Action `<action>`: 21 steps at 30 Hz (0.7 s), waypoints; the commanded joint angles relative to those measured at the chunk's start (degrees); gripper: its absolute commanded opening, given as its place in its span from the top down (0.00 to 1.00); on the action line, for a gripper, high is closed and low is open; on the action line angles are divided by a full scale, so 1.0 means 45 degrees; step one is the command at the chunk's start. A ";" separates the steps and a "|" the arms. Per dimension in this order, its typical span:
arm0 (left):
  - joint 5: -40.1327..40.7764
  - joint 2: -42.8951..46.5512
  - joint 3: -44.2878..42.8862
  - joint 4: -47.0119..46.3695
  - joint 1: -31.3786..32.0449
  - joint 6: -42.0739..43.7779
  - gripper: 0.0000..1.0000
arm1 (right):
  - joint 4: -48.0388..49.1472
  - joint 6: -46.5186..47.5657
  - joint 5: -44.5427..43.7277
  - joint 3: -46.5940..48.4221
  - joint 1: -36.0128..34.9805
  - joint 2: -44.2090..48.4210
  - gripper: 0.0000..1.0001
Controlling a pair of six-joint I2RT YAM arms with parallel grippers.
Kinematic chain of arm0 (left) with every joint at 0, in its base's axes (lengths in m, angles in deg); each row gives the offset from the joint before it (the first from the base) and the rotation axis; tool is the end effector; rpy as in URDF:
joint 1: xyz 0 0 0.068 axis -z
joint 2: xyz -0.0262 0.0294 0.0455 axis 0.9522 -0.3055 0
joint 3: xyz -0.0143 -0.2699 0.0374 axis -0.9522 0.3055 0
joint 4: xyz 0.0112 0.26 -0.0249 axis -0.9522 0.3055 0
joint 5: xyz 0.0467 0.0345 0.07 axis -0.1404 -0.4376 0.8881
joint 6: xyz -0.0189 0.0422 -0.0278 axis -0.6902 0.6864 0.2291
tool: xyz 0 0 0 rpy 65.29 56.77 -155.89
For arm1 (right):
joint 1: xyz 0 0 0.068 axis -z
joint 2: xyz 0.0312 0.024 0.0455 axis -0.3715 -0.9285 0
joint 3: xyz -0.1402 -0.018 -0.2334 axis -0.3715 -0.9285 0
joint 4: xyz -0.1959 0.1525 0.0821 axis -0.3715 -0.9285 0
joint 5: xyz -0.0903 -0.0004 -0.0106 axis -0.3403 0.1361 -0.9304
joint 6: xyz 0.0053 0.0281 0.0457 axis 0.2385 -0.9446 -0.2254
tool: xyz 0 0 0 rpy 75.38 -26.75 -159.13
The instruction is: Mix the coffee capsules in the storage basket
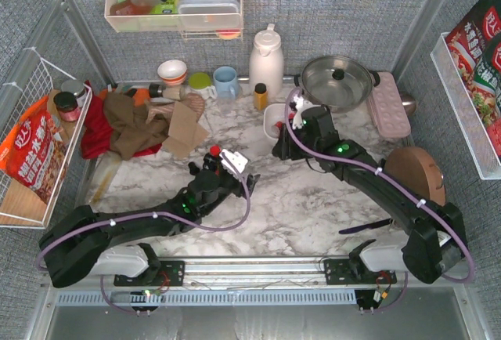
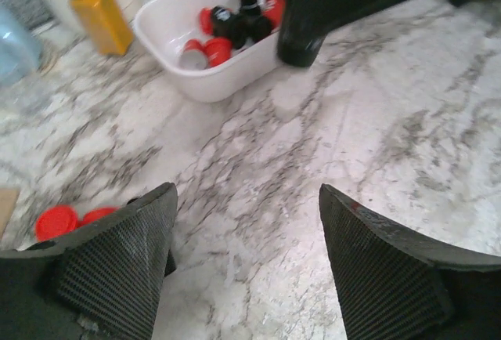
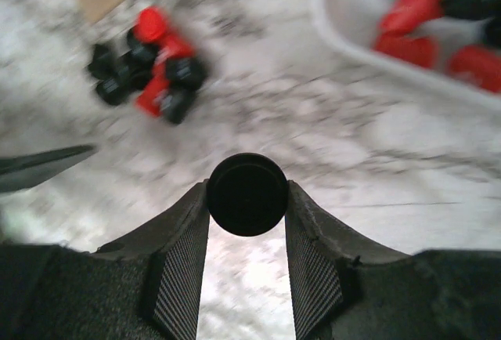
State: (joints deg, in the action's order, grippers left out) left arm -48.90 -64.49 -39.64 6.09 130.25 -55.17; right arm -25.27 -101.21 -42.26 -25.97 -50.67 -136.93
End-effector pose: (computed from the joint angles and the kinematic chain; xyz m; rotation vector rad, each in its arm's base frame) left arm 0.1473 -0.2231 0.2306 0.6688 1.5285 -0.6177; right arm 0.2579 0.1490 0.3060 -0.2461 2.1461 0.7002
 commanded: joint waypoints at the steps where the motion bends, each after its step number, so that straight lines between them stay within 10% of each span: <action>1: 0.2843 0.0266 0.0214 0.0841 -0.0022 -0.1647 0.17 | 0.0207 0.1701 -0.4358 0.0349 0.0368 -0.0516 0.73; 8: 0.5276 0.0234 -0.0146 0.3945 -0.0462 -0.4482 0.03 | 0.0568 0.2428 -0.5625 0.1595 0.2016 -0.3355 0.65; 21: 0.4080 -0.1349 -0.1503 0.7135 -0.2278 -0.6708 0.14 | -0.0335 0.2511 -0.5012 0.2579 0.2884 -0.4548 0.26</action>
State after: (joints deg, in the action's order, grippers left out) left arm -28.18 -69.04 -45.19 33.76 121.93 -81.60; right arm -26.12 -89.73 -66.50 -12.73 -37.58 -160.12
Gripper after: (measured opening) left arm 0.890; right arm 0.723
